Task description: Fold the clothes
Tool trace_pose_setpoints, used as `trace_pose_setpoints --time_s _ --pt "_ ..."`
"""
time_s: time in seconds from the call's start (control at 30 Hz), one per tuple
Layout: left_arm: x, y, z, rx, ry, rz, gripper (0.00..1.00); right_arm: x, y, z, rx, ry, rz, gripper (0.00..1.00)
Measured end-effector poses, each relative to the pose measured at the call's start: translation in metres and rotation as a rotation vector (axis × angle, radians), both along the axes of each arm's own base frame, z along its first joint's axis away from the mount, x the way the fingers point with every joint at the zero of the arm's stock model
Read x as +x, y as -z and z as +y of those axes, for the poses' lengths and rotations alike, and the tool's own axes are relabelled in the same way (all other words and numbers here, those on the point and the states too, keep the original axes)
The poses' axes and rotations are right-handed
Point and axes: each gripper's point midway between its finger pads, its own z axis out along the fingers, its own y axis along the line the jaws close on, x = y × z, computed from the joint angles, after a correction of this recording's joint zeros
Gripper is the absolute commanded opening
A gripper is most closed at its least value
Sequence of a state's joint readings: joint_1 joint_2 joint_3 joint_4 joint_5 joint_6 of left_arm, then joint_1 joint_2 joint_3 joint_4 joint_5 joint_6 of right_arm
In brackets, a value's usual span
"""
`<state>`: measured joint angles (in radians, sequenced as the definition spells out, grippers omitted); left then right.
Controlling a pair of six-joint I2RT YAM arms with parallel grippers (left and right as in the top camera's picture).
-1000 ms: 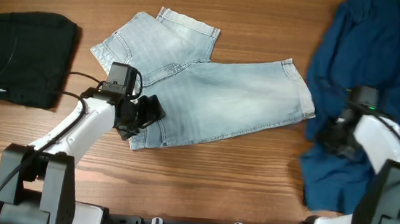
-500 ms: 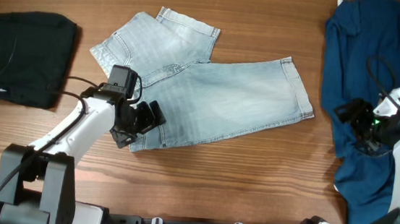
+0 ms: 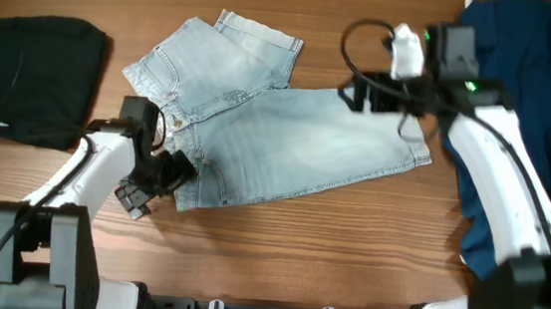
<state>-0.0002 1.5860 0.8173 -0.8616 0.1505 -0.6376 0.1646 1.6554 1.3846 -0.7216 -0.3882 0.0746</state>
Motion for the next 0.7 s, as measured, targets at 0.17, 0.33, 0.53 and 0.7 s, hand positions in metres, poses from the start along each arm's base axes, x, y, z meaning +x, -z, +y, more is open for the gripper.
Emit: trace_pose_setpoints --time_s 0.17,0.33,0.53,0.7 --pt "0.01 -0.002 -0.013 -0.068 0.005 -0.044 1.0 0.082 0.03 0.039 -0.017 -0.024 -0.153 0.91" --pt "0.01 -0.002 -0.018 -0.088 0.01 -0.043 1.0 0.113 0.106 0.088 0.004 -0.036 -0.176 0.93" --pt "0.01 -0.003 -0.02 -0.092 0.015 -0.042 1.0 0.119 0.152 0.106 0.004 0.002 -0.157 0.92" --pt "0.01 -0.003 -0.021 -0.095 0.016 -0.041 1.0 0.134 0.151 0.122 0.046 0.043 -0.212 0.91"
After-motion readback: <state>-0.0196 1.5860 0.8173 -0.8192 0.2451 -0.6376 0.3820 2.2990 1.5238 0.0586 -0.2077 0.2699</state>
